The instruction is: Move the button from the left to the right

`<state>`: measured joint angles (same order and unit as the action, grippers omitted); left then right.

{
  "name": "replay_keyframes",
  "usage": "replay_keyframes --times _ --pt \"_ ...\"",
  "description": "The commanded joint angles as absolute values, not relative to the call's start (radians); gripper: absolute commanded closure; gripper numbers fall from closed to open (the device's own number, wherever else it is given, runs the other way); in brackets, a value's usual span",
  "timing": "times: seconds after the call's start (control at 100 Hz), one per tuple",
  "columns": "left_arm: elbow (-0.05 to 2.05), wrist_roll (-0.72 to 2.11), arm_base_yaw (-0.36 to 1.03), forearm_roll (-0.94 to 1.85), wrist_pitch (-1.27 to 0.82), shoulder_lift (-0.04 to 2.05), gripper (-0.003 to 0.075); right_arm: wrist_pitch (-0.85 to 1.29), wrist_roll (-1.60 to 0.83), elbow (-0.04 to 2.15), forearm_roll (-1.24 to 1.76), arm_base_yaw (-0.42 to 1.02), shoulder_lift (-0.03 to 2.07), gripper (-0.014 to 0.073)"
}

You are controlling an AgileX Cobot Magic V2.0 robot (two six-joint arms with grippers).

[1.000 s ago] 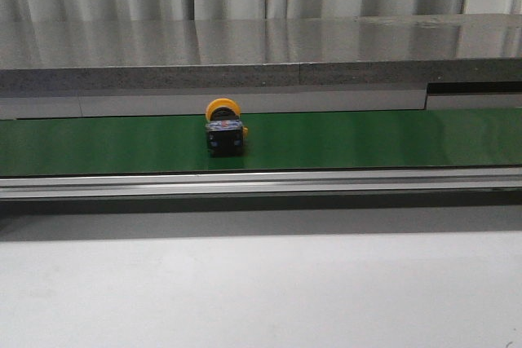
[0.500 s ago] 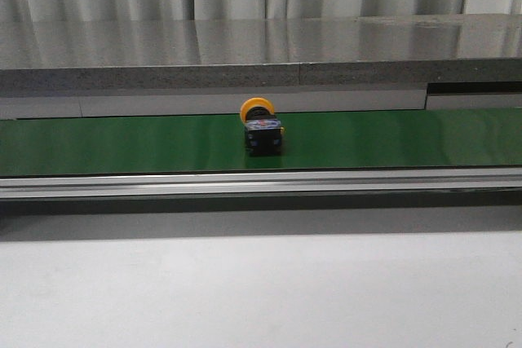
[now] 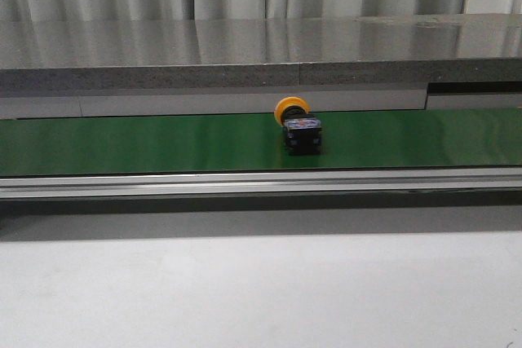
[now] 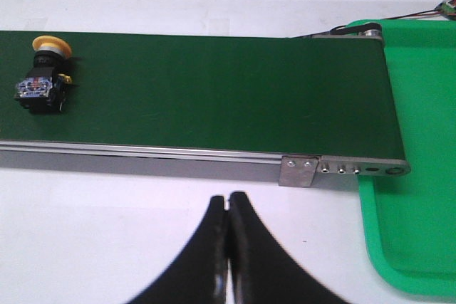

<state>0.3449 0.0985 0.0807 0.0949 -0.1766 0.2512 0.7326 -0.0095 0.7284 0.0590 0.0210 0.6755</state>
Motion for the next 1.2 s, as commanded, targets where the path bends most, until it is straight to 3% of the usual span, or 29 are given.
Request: replay_keyframes --times 0.0,0.17,0.24,0.31,0.48,0.55,0.84,1.19 --pt "0.369 0.09 0.09 0.105 -0.095 0.259 0.0741 0.684 -0.016 0.775 0.071 0.022 0.729 0.066" --pt "0.369 0.09 0.09 0.105 -0.095 0.259 0.0741 0.691 -0.016 0.776 0.071 0.022 0.79 0.0654" --pt "0.369 0.09 0.09 0.105 -0.095 0.259 0.0741 0.696 -0.016 0.776 0.072 0.022 0.802 0.061" --pt "0.369 0.09 0.09 0.105 -0.095 0.259 0.0741 0.698 -0.016 0.776 0.073 0.022 0.804 0.0509" --pt "0.369 0.09 0.09 0.105 -0.095 0.259 0.0741 0.696 -0.016 0.776 0.073 0.022 0.804 0.0139" --pt "0.369 0.09 0.09 0.105 -0.095 0.259 0.0741 0.692 -0.016 0.776 0.079 0.022 0.804 0.0055" --pt "0.369 0.09 0.09 0.105 -0.095 0.259 0.0741 0.676 -0.078 0.801 0.123 0.022 0.847 0.0044" --pt "0.369 0.09 0.09 0.105 -0.095 0.259 0.0741 0.643 -0.274 0.94 0.258 0.022 1.095 0.0044"
